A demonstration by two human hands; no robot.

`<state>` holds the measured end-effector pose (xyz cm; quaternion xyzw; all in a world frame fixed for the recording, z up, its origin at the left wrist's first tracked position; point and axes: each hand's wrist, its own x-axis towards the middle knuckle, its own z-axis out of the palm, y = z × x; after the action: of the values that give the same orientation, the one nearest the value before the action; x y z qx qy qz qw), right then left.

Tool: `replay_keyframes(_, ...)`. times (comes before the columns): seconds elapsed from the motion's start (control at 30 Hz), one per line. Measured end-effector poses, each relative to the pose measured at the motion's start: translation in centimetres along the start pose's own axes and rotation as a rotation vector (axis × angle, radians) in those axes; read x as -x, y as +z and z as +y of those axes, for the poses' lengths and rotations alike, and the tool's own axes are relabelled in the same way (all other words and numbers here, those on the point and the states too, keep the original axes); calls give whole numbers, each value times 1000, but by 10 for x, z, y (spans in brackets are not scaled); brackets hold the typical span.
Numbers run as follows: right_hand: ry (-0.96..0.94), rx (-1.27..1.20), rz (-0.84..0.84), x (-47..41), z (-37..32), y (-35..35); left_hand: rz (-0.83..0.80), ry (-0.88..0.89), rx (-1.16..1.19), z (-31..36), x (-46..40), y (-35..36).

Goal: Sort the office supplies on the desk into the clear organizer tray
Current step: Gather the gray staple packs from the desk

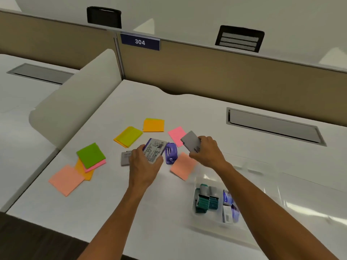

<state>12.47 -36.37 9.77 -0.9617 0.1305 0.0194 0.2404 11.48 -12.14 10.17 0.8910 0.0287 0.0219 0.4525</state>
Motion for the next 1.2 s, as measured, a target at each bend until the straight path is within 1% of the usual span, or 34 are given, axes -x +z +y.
replay_keyframes(0.1, 61, -64, 39, 19, 24, -9, -69, 28, 6, 16, 14, 21)
replay_keyframes(0.27, 156, -168, 85, 51, 57, -18, -139, 72, -1, 43, 31, 58)
replay_keyframes(0.37, 211, -214, 115, 65, 73, -23, -209, 66, 15, 59, 37, 84)
replay_keyframes(0.5, 260, -188, 186, 83, 90, -26, -321, 43, -12, 73, 42, 116)
replay_keyframes(0.63, 291, -194, 217, 94, 104, -30, -385, 21, -49, 82, 41, 139)
replay_keyframes(0.83, 302, -244, 207, 101, 116, -31, -389, -84, -89, 90, 44, 164)
replay_keyframes(1.1, 282, -294, 194, 104, 122, -31, -380, -73, -251, 96, 51, 180)
replay_keyframes(1.2, 263, -322, 196, 103, 120, -32, -362, -74, -267, 99, 54, 184)
